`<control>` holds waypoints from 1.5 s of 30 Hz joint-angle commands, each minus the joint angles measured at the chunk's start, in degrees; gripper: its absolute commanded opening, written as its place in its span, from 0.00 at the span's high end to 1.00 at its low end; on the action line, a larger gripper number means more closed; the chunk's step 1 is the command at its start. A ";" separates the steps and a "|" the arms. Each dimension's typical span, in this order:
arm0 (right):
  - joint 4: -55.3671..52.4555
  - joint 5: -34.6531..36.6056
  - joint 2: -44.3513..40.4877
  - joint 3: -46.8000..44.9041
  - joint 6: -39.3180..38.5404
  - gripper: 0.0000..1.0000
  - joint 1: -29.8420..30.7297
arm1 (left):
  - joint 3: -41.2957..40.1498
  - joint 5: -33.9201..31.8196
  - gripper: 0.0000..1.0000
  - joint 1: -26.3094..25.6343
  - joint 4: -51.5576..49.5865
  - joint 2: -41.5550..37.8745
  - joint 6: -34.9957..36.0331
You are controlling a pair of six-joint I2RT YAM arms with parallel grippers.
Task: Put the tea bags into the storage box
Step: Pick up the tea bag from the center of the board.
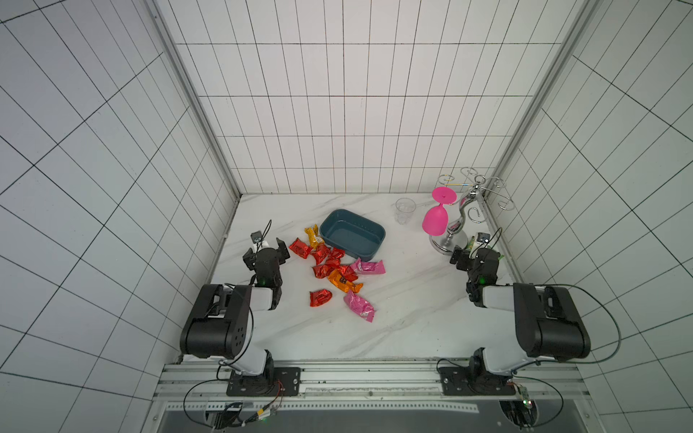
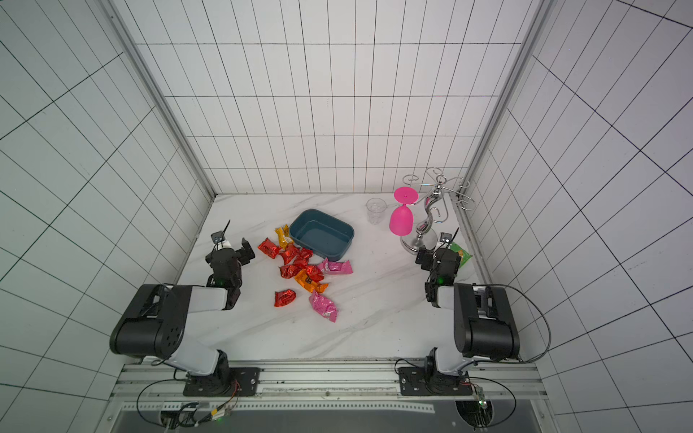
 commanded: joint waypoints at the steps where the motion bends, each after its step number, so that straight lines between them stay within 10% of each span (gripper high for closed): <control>1: 0.89 -0.31 -0.20 -0.36 -0.30 0.01 -0.12 | 0.58 0.10 0.02 0.03 0.29 0.46 -0.21; 20: -8.96 4.16 -4.66 3.12 1.30 0.01 -0.03 | 1.42 1.31 0.03 -0.37 0.62 -0.81 2.61; 31: -54.00 4.28 -24.01 18.23 13.83 0.03 2.09 | 18.93 -3.52 0.03 -10.26 -53.57 -22.97 -8.37; 45: -91.99 -3.85 -25.62 36.25 14.42 0.16 32.55 | 22.36 12.10 0.02 -16.32 -90.66 -32.02 -31.66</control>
